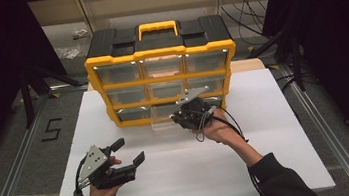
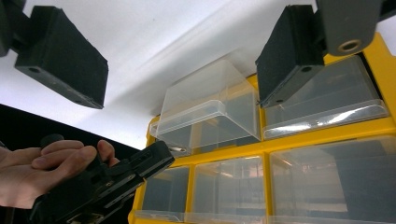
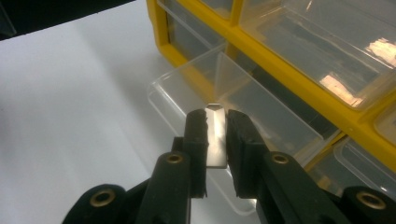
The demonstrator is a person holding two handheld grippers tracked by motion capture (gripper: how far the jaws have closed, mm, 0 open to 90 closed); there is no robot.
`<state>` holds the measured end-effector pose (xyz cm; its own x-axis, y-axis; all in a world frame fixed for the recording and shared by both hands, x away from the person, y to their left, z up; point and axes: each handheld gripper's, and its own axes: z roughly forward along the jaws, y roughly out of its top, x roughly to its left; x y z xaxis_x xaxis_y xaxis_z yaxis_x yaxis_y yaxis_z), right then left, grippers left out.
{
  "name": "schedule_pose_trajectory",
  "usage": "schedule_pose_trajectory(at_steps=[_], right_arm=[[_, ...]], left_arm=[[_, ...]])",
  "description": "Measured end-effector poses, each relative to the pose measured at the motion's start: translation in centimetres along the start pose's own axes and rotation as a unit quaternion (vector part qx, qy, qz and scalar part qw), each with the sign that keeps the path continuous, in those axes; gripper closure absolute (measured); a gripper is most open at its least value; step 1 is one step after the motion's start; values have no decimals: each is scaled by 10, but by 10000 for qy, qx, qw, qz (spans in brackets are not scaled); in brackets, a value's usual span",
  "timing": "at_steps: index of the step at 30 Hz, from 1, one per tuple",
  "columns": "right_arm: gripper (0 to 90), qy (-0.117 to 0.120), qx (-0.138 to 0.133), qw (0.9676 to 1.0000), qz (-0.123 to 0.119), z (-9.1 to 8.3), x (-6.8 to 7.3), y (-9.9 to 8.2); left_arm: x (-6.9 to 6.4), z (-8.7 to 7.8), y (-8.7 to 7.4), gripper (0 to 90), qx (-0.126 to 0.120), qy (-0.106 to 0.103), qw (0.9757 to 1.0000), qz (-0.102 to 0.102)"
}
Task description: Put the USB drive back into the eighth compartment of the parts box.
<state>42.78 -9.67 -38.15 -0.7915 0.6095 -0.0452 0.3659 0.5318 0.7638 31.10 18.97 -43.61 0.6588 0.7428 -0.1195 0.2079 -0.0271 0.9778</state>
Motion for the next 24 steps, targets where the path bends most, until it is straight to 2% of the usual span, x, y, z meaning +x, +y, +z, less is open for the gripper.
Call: schedule_pose_trajectory(at_steps=[11,24], right_arm=[[792,-102,-20,9998,147,7,-11,2],[792,-123,54,9997,199,20,-13,2]], left_arm=[[0,0,0,161,12,-3,10000,0],[0,0,0,161,17,-10,10000,-4]])
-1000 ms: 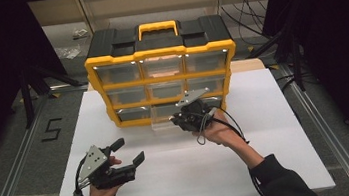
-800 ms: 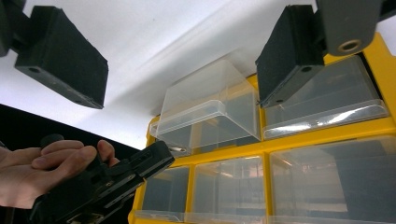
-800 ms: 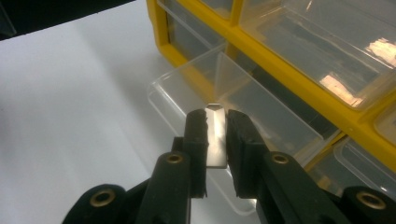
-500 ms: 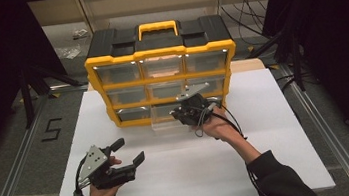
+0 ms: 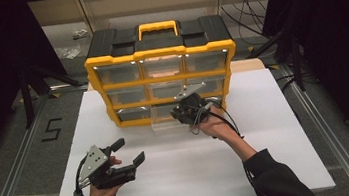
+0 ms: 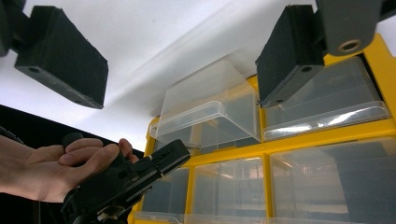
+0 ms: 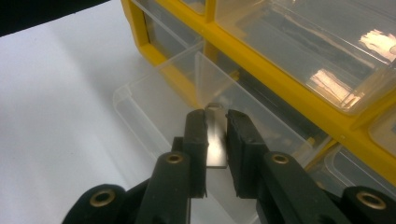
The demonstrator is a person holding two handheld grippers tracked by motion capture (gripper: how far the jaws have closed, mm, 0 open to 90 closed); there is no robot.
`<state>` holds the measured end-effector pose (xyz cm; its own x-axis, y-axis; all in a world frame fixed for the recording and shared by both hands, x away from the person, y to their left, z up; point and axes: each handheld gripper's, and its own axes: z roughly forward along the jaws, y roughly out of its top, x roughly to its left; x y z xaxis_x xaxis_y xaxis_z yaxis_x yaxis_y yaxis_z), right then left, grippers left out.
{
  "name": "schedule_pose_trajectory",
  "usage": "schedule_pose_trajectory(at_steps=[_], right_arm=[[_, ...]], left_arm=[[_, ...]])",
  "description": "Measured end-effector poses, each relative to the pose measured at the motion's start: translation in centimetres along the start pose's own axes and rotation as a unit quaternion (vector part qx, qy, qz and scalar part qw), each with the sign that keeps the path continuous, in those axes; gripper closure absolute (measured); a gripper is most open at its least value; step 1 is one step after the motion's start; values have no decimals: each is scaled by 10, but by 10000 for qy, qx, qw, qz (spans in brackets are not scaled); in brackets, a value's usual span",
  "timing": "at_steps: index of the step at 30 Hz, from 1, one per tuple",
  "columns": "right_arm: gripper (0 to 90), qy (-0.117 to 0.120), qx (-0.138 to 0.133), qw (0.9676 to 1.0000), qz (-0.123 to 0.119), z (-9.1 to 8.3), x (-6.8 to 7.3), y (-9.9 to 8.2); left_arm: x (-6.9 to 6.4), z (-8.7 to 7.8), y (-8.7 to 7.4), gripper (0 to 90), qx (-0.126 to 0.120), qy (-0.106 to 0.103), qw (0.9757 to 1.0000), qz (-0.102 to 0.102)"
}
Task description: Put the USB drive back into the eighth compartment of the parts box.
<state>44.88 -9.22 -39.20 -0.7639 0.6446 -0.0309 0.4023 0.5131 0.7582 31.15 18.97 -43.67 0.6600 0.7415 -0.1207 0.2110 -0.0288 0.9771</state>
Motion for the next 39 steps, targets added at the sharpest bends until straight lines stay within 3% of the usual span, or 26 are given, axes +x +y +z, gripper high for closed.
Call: schedule_pose_trajectory(at_steps=[11,15,24,30,39], right_arm=[[782,-26,49,10000,81,8,-1,0],[732,37,-30,9998,170,6,-2,1],[608,225,-235,9995,53,-7,4,5],[493,477,-310,9984,5,-14,13,4],[423,692,-388,9968,-52,-19,22,2]], left_arm=[[0,0,0,161,0,-8,10000,1],[0,0,0,161,2,-2,10000,-5],[0,0,0,161,-7,-2,10000,-14],[0,0,0,161,-6,-5,10000,-21],[0,0,0,160,19,-10,10000,-11]])
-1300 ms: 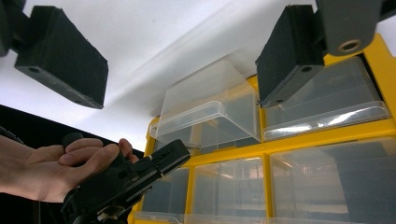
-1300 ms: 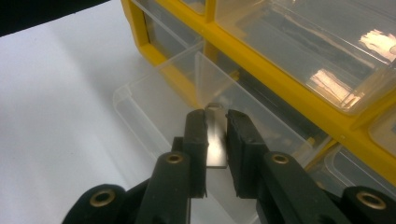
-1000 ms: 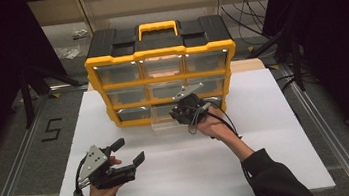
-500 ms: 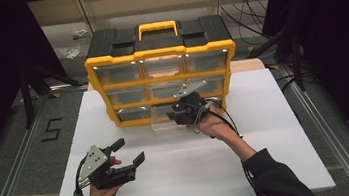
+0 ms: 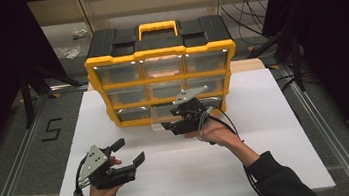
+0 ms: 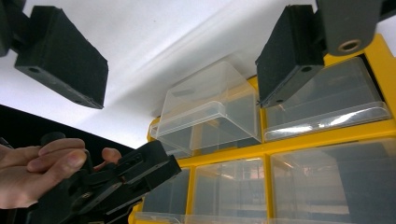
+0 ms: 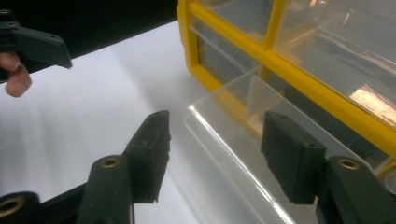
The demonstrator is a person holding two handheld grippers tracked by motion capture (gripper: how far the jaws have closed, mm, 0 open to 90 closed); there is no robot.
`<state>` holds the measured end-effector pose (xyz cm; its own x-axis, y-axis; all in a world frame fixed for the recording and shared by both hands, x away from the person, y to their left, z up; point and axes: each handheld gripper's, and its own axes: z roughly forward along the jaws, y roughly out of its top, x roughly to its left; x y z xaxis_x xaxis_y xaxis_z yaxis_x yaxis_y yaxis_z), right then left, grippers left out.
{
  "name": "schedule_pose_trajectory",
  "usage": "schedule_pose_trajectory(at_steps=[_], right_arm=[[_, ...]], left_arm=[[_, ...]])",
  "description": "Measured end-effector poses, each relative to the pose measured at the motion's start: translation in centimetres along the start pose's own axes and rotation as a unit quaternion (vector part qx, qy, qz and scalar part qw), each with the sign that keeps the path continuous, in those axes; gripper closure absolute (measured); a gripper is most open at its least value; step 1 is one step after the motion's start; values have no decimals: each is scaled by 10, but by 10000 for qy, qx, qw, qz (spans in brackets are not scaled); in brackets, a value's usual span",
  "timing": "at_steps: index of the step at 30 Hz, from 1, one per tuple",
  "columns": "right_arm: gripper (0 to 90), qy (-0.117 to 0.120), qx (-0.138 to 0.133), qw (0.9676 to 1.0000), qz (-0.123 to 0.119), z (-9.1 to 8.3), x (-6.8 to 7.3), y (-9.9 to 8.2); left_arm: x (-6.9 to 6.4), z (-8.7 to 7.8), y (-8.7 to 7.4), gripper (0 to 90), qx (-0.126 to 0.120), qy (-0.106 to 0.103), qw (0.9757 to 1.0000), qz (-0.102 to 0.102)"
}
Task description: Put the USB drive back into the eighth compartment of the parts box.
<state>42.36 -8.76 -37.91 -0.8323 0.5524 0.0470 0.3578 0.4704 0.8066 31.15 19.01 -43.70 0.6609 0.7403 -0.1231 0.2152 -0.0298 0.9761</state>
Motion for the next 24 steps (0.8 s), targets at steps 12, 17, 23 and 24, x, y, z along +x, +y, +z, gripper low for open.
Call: schedule_pose_trajectory(at_steps=[12,17,23,24], right_arm=[[357,141,-106,9998,-52,-1,11,-3],[348,153,-94,9998,-62,0,13,-5],[343,189,-64,9998,-50,1,17,-8],[342,190,-60,9998,-51,1,17,-9]], left_arm=[[0,-1,1,160,-31,-13,10000,-11],[0,-1,1,160,-30,6,10000,-8],[0,-1,0,160,-29,2,10000,-9],[0,-1,1,161,-31,7,10000,-9]])
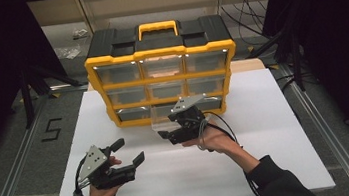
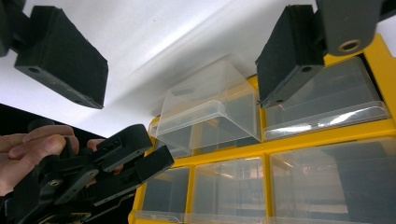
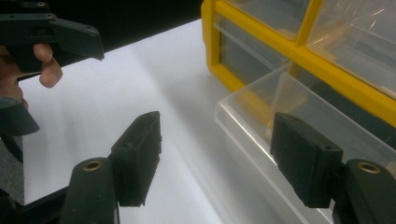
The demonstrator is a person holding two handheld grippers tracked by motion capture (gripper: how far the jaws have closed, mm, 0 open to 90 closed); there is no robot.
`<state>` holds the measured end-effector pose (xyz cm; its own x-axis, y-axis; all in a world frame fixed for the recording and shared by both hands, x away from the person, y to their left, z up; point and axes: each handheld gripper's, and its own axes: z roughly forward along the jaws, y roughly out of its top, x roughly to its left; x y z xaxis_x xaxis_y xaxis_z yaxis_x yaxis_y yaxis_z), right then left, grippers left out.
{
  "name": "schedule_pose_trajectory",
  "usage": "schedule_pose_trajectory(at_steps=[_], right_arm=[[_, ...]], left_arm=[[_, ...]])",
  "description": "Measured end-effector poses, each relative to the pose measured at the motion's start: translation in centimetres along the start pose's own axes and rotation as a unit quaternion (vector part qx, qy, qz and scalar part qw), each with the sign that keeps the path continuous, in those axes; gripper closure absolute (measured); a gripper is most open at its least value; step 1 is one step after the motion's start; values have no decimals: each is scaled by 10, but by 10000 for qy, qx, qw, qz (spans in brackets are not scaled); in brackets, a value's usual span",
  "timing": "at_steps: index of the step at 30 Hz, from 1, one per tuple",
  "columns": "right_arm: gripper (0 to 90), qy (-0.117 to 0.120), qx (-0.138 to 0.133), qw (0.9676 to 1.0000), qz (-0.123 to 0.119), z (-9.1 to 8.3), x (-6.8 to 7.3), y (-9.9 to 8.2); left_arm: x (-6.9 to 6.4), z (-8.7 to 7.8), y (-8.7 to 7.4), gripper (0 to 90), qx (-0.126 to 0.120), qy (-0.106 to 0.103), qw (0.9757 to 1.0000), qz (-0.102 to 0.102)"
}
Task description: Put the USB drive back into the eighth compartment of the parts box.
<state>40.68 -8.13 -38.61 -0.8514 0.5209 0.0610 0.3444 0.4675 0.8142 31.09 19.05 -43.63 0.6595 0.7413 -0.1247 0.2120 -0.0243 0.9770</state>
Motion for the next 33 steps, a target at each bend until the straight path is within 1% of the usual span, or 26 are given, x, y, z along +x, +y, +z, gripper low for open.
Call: schedule_pose_trajectory(at_steps=[11,16,21,33], right_arm=[[340,36,72,10000,-5,7,5,-7],[341,71,101,9999,-62,10,10,-10],[341,109,175,9998,-65,13,13,-13],[341,212,246,9994,-66,20,16,-21]], left_arm=[[0,0,0,160,5,-13,10000,-2],[0,0,0,160,3,-12,10000,-1],[0,0,0,160,-5,-3,10000,-2],[0,1,0,160,20,22,10000,8]])
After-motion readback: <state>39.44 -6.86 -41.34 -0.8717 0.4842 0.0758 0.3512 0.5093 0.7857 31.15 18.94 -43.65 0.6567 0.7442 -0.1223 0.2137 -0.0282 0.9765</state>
